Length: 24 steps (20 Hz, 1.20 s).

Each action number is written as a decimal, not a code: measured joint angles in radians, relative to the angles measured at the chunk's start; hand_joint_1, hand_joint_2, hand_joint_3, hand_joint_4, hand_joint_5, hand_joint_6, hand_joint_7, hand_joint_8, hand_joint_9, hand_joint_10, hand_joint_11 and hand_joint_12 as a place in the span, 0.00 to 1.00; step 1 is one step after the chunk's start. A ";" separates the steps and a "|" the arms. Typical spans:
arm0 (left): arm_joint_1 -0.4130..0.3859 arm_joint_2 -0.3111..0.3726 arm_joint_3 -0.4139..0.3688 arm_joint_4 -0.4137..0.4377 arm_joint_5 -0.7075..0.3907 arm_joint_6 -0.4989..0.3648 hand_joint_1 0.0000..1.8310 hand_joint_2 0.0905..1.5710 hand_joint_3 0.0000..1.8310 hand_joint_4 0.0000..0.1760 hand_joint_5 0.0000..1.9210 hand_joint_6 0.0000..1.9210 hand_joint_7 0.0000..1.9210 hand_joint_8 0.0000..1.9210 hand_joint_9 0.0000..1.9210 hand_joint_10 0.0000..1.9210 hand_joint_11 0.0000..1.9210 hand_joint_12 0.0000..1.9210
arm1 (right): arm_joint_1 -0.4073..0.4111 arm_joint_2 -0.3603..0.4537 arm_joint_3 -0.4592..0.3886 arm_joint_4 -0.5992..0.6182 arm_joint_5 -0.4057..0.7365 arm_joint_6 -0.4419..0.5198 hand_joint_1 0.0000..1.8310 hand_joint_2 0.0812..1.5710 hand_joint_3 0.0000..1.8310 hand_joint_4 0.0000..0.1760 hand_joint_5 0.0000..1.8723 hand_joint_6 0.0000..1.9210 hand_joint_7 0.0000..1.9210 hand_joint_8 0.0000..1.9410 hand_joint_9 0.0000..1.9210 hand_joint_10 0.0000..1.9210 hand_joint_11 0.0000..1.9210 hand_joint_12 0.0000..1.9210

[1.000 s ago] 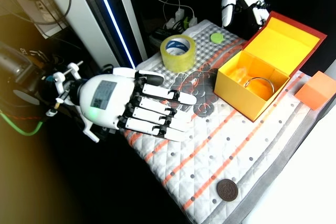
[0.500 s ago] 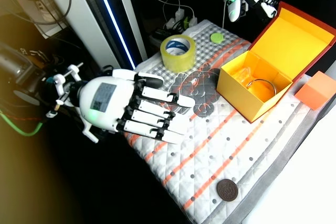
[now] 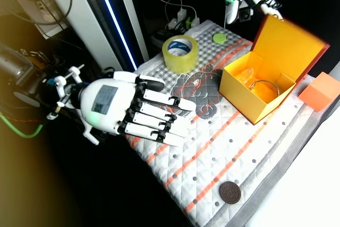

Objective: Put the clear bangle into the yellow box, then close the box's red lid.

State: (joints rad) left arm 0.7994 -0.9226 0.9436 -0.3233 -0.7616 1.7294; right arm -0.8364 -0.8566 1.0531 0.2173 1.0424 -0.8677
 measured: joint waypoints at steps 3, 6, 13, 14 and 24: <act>-0.066 -0.040 0.033 0.079 0.082 0.000 0.10 0.67 0.00 1.00 0.08 0.00 0.00 0.00 0.00 0.00 0.00 0.00 | -0.003 0.000 0.000 0.003 0.003 0.000 0.05 0.83 0.00 0.39 0.13 0.00 0.23 0.00 0.14 0.00 0.00 0.16; -0.131 -0.095 0.084 0.137 0.195 0.002 0.08 0.67 0.00 1.00 0.06 0.00 0.00 0.00 0.00 0.00 0.00 0.00 | -0.004 0.000 0.000 0.004 0.001 0.001 0.06 0.83 0.00 0.45 0.13 0.00 0.23 0.00 0.13 0.00 0.00 0.14; -0.222 -0.163 0.146 0.291 0.370 0.009 0.26 0.62 0.00 1.00 0.15 0.01 0.03 0.00 0.00 0.00 0.00 0.00 | -0.010 0.000 0.000 0.005 0.000 0.003 0.05 0.86 0.00 0.35 0.12 0.00 0.23 0.00 0.13 0.00 0.00 0.13; -0.221 -0.163 0.146 0.292 0.372 0.009 0.26 0.62 0.00 1.00 0.16 0.01 0.02 0.00 0.00 0.00 0.00 0.00 | -0.010 0.000 0.000 0.007 0.000 0.003 0.05 0.85 0.00 0.37 0.13 0.00 0.23 0.00 0.13 0.00 0.00 0.12; -0.239 -0.012 0.050 0.210 0.211 -0.001 0.06 0.67 0.00 1.00 0.02 0.00 0.00 0.00 0.00 0.00 0.00 0.00 | -0.017 0.001 0.000 0.003 0.000 0.006 0.06 0.82 0.00 0.55 0.14 0.00 0.25 0.00 0.16 0.00 0.02 0.09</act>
State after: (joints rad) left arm 0.5602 -0.9344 0.9932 -0.1131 -0.5503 1.7283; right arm -0.8532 -0.8558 1.0531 0.2203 1.0424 -0.8612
